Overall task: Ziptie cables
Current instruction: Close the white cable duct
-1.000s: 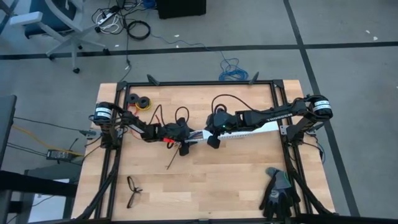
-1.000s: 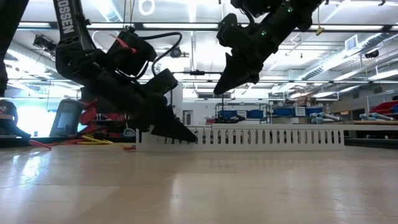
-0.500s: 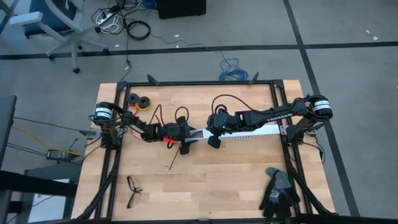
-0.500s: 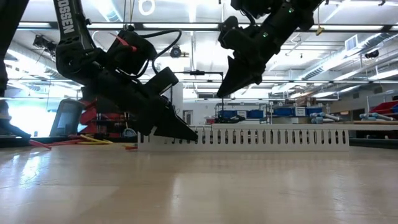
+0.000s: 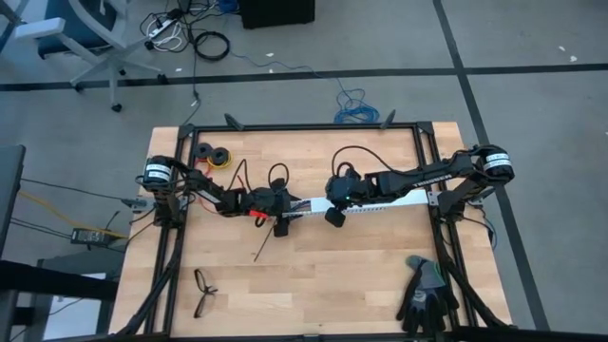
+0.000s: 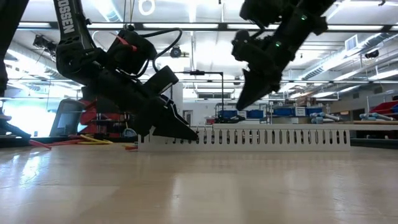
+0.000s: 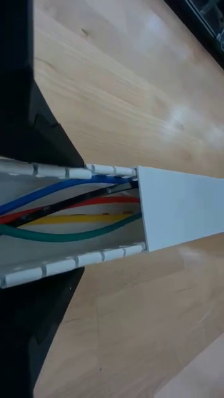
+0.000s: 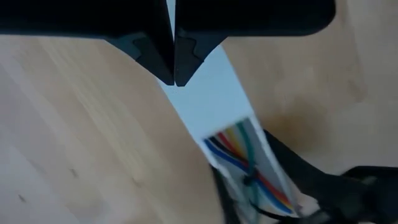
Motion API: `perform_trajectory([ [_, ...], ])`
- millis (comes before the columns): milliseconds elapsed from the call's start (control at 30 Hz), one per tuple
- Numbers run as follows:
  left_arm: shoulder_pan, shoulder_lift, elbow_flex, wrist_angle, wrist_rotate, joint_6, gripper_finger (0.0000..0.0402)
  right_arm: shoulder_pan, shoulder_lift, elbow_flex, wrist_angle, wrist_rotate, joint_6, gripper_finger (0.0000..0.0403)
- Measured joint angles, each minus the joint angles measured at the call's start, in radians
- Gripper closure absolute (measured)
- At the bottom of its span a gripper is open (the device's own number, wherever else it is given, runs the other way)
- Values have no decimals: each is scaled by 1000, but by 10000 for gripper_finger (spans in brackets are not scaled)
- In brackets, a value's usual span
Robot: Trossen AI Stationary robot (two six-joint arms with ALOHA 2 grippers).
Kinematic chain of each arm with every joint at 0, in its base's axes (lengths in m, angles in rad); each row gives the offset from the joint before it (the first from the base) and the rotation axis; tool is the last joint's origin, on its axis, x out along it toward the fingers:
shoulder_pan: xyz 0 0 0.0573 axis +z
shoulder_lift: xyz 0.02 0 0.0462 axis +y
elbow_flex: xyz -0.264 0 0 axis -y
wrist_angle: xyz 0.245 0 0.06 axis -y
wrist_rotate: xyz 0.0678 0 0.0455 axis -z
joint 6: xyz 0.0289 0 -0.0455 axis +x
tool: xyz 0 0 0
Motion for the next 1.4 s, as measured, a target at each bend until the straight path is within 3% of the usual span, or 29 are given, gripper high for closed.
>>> perform_trajectory([
  [233, 0, 0, 0, 3, 1, -2, 200, 7, -81, -97, 1, -4, 113, 403],
  [400, 0, 0, 0, 2, 0, -19, 203, 1, -63, -157, 5, -64, 221, 403],
  [500, 0, -2, 0, -1, 0, -35, 198, -28, 3, -168, 131, -110, 216, 403],
  [600, 0, -2, 0, -1, 0, -40, 193, -64, 115, -139, 353, -226, 131, 403],
  [700, 0, -2, 0, 0, -3, -47, 193, -86, 187, -93, 444, -257, 49, 403],
  [1033, 2, -1, 1, 1, -1, -79, 186, -54, 69, -82, 428, -140, -63, 403],
  [1400, 1, 0, 6, -7, 0, -83, 102, -37, 19, -82, 320, -93, -61, 403],
])
